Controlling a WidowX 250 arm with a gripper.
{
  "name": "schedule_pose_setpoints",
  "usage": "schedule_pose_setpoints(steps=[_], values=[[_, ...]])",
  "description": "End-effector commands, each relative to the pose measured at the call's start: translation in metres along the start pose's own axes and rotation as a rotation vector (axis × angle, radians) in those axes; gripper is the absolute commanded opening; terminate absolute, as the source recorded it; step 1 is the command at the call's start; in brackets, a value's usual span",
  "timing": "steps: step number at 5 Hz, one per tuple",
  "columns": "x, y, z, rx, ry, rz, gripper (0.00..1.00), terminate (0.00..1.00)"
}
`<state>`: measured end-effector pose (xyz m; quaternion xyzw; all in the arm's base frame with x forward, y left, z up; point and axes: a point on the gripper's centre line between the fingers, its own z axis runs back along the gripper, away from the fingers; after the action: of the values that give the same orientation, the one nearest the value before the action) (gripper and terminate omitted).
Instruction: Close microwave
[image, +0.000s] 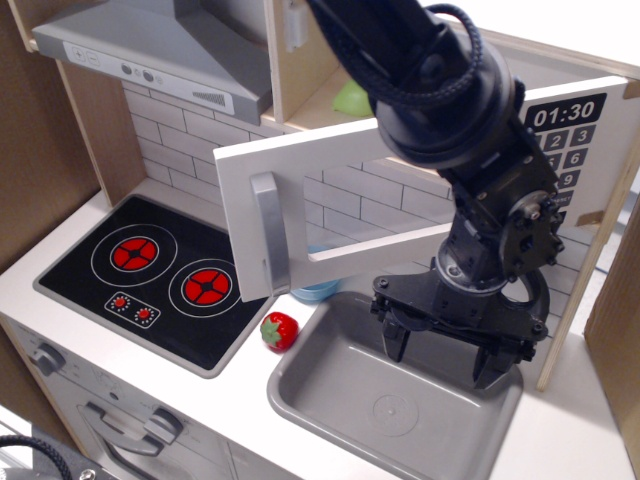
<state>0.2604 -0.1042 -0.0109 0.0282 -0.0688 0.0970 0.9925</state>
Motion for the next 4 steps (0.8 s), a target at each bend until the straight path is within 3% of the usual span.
schedule_pose_setpoints(steps=[1,4], values=[[0.0,0.0,0.0,0.0,0.0,0.0,1.0,0.0],[0.05,0.035,0.023,-0.074,-0.178,0.111,1.0,0.0]])
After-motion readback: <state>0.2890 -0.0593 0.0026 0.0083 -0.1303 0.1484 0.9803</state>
